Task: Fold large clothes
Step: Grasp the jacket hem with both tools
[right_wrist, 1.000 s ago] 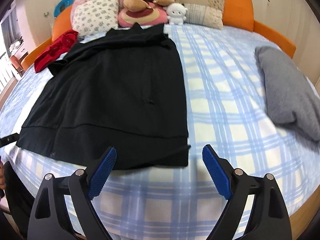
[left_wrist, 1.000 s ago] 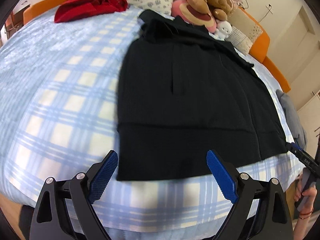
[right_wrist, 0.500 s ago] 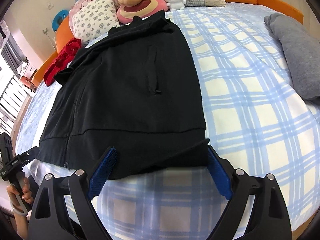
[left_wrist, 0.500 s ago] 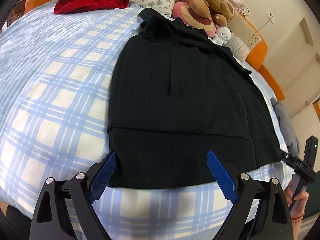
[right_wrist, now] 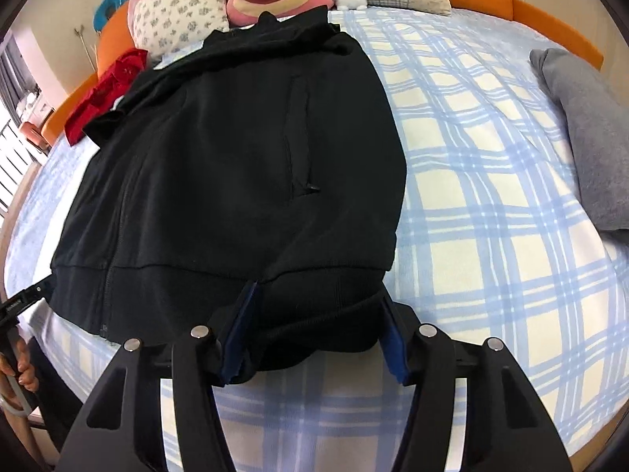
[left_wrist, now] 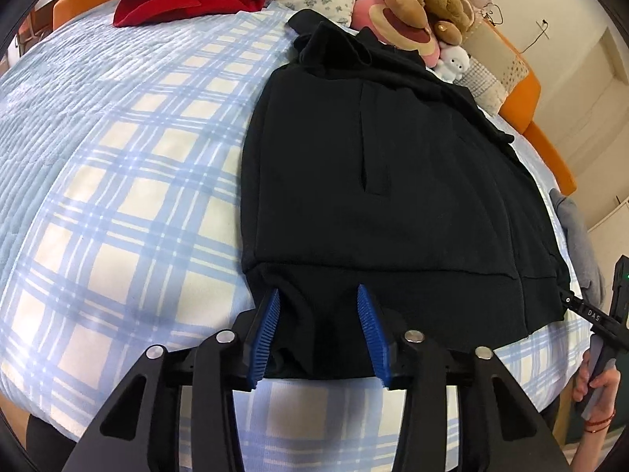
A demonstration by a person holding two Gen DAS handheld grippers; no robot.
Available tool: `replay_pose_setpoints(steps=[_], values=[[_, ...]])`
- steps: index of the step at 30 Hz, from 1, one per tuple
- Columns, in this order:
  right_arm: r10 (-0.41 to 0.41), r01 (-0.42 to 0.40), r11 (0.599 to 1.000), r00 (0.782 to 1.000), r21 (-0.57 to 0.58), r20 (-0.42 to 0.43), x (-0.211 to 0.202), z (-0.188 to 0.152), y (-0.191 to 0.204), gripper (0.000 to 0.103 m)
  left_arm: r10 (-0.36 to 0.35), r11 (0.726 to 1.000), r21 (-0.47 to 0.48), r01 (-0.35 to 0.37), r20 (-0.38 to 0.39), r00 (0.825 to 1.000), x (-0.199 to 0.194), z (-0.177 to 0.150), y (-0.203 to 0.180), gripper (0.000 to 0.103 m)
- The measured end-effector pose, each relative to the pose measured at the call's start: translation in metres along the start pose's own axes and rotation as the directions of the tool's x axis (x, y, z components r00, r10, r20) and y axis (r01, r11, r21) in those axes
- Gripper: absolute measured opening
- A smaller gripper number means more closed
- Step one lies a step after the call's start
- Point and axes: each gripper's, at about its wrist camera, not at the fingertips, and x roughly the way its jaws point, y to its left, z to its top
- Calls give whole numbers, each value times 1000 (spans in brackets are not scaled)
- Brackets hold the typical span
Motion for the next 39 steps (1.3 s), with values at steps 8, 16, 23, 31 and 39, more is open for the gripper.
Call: replay_pose_setpoints(steps=[8, 16, 23, 31, 39], values=[[-26, 26, 999, 1000, -21, 0, 1, -6, 4, 84, 50, 999, -2, -50, -8, 999, -7, -13, 11, 74], [107, -107, 993, 994, 48, 11, -8, 0, -7, 72, -22, 1000, 19, 22, -10, 1000, -11, -12, -4, 57], [85, -85, 996, 996, 2, -16, -1, 0, 0, 76, -11, 1000, -17, 10, -52, 999, -1, -8, 1, 66], [143, -143, 989, 990, 48, 0, -3, 7, -6, 76, 53, 998, 39, -52, -31, 998, 1, 15, -20, 38], [39, -39, 999, 999, -18, -15, -3, 4, 6, 37, 156, 980, 129, -154, -8, 988, 3, 7, -36, 27]])
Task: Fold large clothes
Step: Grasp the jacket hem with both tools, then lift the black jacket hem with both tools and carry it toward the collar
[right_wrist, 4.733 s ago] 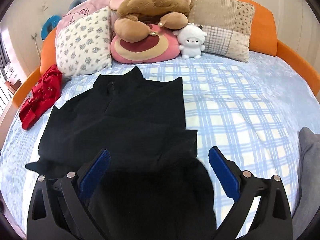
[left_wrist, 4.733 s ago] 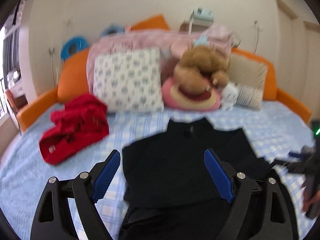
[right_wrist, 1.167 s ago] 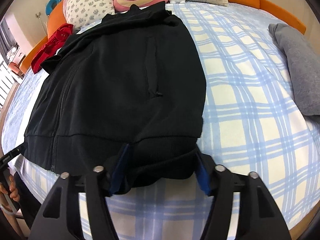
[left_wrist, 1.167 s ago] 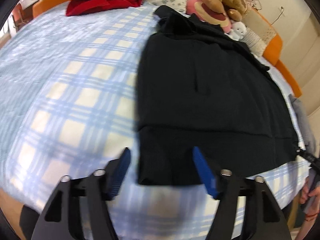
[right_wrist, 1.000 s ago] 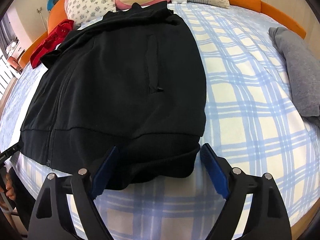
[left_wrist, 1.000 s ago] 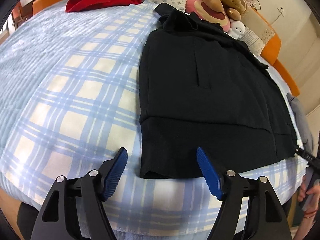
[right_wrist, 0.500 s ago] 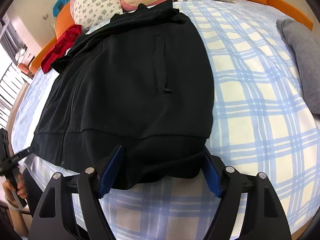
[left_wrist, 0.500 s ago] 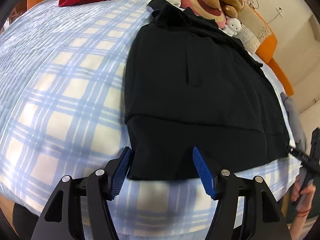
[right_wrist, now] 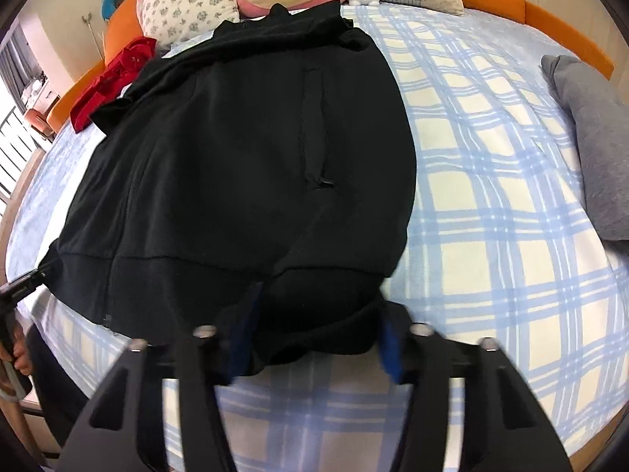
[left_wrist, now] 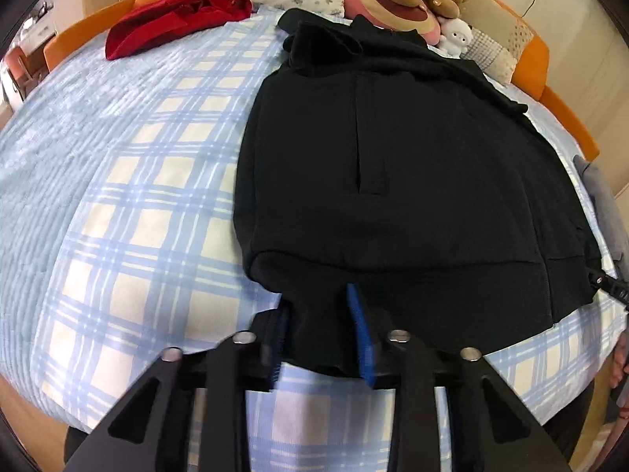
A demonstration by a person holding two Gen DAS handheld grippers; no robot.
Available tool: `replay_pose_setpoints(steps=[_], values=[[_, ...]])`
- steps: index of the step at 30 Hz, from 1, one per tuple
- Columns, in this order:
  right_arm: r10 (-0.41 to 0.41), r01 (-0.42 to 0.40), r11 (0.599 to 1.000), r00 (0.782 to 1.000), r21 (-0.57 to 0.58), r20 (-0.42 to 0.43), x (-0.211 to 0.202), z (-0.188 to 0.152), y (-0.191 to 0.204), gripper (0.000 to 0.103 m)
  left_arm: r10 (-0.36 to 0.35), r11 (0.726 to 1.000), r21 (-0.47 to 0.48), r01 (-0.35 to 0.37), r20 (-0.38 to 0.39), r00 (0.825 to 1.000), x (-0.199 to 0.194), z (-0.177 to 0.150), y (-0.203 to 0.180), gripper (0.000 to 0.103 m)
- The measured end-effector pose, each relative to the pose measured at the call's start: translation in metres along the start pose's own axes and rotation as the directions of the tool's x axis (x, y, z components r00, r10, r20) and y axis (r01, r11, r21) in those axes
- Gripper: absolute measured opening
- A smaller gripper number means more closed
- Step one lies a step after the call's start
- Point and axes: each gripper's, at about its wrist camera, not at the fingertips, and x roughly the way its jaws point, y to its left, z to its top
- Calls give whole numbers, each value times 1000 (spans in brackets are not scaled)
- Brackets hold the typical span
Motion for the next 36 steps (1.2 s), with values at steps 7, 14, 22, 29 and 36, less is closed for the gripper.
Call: replay_pose_setpoints(steps=[7, 14, 22, 29, 36], values=[[-38, 40, 999, 997, -27, 62, -19, 1, 18, 21, 2, 1000, 22, -3, 62, 998, -22, 4, 0, 13], [1, 10, 998, 987, -64, 159, -63, 12, 34, 19, -39, 999, 33, 33, 198, 979, -74, 26, -4, 12], [36, -19, 997, 971, -74, 237, -105, 6, 46, 15, -29, 996, 93, 6, 249, 968, -114, 24, -15, 12], [86, -81, 996, 960, -27, 265, -137, -21, 34, 9, -24, 993, 114, -4, 245, 969, -136, 0, -5, 12], [72, -69, 997, 975, -22, 209, -128, -35, 28, 3, 7, 989, 141, -35, 200, 980, -125, -15, -7, 12]])
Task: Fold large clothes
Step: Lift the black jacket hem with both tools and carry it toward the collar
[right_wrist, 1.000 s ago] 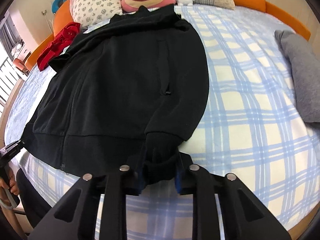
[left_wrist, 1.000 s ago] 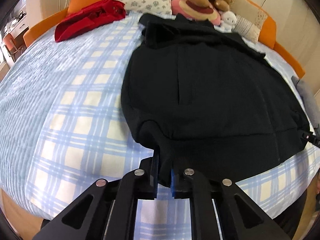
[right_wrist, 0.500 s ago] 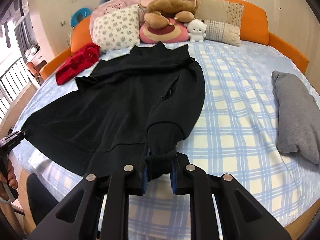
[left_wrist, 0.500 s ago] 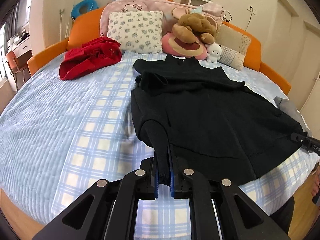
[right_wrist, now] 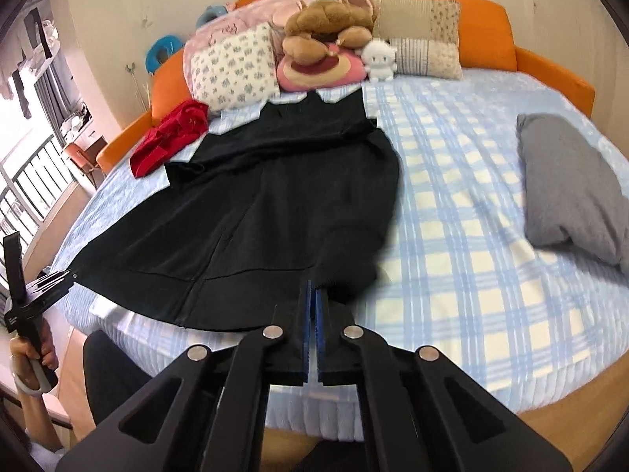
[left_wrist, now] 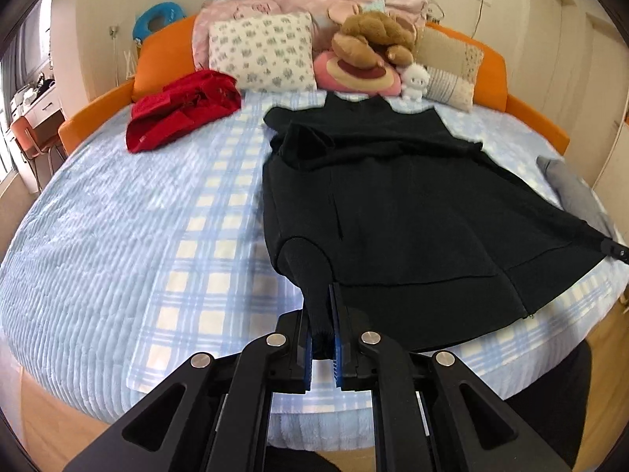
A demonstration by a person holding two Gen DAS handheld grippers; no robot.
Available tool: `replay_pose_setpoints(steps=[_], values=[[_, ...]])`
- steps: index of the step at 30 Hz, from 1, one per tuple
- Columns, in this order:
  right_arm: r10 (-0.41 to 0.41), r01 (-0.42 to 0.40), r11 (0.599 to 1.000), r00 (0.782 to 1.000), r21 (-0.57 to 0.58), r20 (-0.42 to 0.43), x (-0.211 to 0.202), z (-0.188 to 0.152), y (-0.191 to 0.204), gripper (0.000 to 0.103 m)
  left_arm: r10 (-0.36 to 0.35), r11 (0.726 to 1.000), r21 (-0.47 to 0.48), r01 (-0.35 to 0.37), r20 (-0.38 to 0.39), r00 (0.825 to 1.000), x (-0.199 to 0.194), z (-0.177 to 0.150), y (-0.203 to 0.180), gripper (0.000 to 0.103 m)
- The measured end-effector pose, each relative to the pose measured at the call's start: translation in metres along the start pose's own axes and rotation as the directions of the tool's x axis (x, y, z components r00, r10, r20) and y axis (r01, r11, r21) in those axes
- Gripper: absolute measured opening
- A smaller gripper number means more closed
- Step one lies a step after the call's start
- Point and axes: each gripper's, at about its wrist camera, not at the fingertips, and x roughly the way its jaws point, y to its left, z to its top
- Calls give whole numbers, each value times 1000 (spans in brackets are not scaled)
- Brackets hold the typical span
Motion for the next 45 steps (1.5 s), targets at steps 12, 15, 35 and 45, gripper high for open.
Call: replay_pose_setpoints(steps=[12, 15, 35, 45], values=[[11, -11, 998, 1000, 60, 0, 32, 14, -16, 3, -36, 996, -83, 31, -57, 998, 36, 1, 21, 12], [13, -15, 999, 999, 47, 43, 27, 32, -11, 3, -54, 996, -78, 53, -16, 998, 31, 19, 18, 12], [32, -28, 999, 981, -23, 191, 60, 180, -3, 2, 22, 999, -36, -18, 117, 993, 74, 178, 13, 11], [11, 1, 999, 969, -51, 245, 83, 264, 6, 3, 93, 993, -83, -81, 151, 984, 110, 256, 36, 10]])
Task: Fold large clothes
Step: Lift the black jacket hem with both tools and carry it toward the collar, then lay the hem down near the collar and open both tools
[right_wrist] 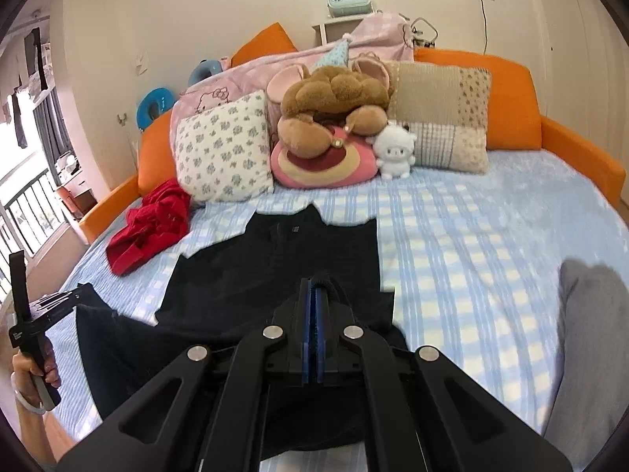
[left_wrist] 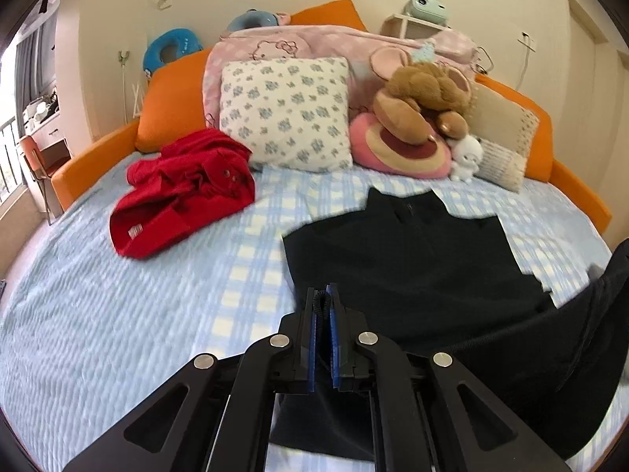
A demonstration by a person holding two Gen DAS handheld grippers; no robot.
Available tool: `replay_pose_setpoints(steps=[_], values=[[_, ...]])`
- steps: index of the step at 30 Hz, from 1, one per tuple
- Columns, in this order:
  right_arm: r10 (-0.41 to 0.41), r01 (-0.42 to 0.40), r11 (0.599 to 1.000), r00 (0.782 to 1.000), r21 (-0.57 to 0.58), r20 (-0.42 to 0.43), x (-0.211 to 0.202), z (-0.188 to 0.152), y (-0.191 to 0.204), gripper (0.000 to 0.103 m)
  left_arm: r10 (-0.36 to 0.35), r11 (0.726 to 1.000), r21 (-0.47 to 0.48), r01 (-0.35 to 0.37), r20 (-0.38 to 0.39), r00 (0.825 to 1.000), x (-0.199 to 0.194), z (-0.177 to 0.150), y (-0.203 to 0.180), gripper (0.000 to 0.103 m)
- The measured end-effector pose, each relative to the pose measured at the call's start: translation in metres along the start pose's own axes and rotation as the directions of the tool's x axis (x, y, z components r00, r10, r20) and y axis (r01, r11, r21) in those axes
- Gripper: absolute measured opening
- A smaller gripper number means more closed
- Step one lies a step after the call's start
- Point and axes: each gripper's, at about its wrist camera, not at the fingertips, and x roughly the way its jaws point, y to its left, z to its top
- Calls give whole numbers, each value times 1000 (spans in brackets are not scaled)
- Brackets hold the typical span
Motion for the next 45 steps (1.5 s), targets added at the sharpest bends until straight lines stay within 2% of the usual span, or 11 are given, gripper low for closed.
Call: replay_pose_setpoints(steps=[4, 10, 18, 24, 30, 35, 38, 39, 40, 42, 45], values=[[-23, 23, 1000, 1000, -10, 11, 30, 39, 1, 3, 37, 999, -3, -37, 23, 999, 20, 35, 3, 10], [-62, 62, 998, 997, -3, -34, 100, 88, -8, 2, 106, 993, 56, -108, 31, 994, 70, 90, -6, 10], [-103, 104, 995, 989, 3, -104, 198, 116, -23, 2, 146, 988, 60, -144, -28, 989, 163, 130, -8, 10], [-142, 149, 989, 975, 24, -171, 283, 122, -37, 2, 160, 986, 49, -157, -68, 985, 240, 139, -7, 10], [-161, 187, 979, 953, 80, -255, 354, 109, -62, 2, 198, 980, 68, -189, -156, 968, 311, 131, -7, 11], [-233, 253, 967, 932, 38, -278, 390, 88, -64, 2, 232, 972, 93, -217, -203, 951, 349, 117, -12, 11], [-258, 272, 962, 918, 6, -301, 403, 79, -63, 3, 231, 973, 70, -221, -238, 943, 364, 109, -6, 11], [-277, 285, 958, 905, -23, -323, 408, 76, -60, 8, 239, 971, 69, -229, -249, 939, 368, 107, -5, 17], [-278, 283, 958, 898, -36, -342, 411, 75, -59, 13, 255, 967, 75, -244, -260, 931, 371, 105, -3, 39], [-229, 230, 972, 900, -42, -370, 409, 77, -51, 57, 276, 961, 75, -266, -260, 925, 369, 106, 0, 72], [-192, 167, 980, 928, -107, -319, 382, 90, -28, 81, 233, 972, 38, -230, -222, 947, 344, 116, 8, 79]])
